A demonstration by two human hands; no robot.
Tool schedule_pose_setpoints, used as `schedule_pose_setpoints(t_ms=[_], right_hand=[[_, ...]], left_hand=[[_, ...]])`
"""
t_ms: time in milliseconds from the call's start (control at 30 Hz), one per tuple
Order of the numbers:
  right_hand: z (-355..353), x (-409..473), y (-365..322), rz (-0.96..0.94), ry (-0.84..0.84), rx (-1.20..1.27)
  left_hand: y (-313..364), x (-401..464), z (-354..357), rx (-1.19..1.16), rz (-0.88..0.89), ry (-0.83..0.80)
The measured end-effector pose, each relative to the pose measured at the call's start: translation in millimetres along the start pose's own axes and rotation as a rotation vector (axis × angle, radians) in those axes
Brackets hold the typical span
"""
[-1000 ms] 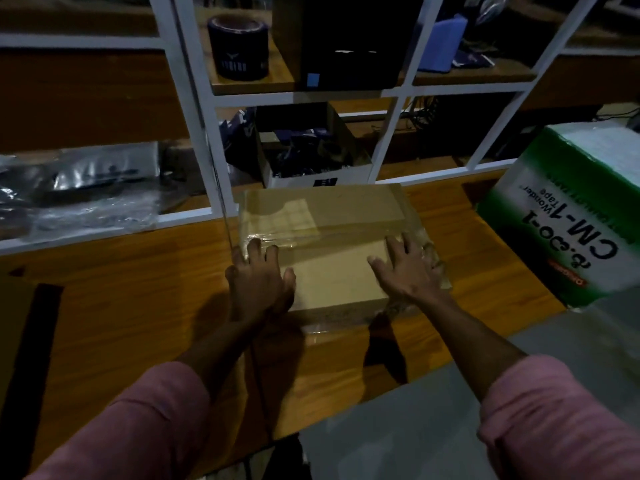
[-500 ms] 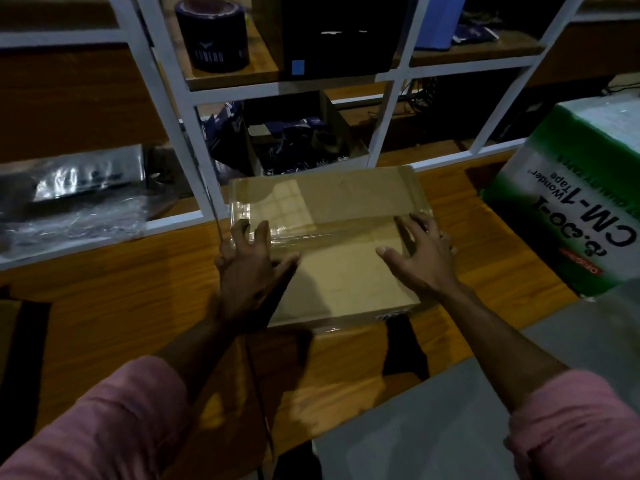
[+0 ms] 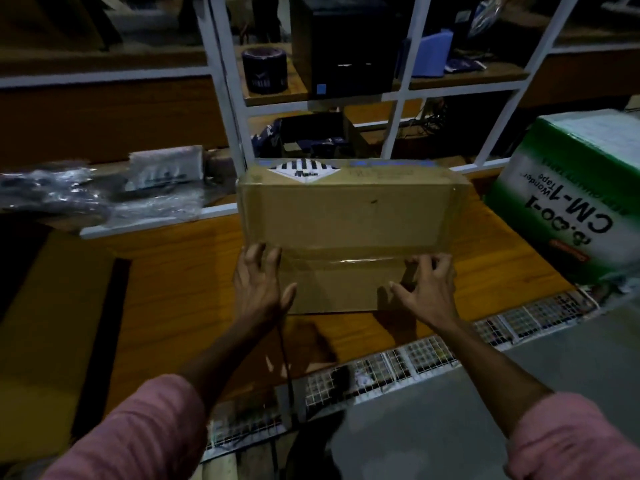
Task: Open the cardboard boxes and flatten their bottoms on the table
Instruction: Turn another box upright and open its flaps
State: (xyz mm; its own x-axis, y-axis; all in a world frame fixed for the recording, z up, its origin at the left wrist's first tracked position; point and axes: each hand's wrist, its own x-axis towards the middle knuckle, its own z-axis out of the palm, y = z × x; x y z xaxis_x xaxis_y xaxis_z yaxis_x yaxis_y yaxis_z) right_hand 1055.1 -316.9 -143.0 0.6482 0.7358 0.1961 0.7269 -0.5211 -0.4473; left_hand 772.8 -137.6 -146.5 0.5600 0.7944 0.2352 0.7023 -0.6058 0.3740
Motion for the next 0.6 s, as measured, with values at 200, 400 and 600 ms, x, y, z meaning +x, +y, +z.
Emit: schedule_pose_setpoints(t_ms=[200,400,600], right_hand=[[-38.6,-44.4,-8.9,0.017,0.230,0.001],[-99.0,-26.4,-31.5,-0.142,0.434,0.055],[-127.2,21.1,-48.9,-0.072,0.175,0.022]], left_hand=[[29.1,-46.2,-49.1,0.021,-0.014,0.277],[57.4,-11.6,-95.5,0.058,0.055,0.369],[79.1,28.9,-120.6,0.108,-0.028,0.166]])
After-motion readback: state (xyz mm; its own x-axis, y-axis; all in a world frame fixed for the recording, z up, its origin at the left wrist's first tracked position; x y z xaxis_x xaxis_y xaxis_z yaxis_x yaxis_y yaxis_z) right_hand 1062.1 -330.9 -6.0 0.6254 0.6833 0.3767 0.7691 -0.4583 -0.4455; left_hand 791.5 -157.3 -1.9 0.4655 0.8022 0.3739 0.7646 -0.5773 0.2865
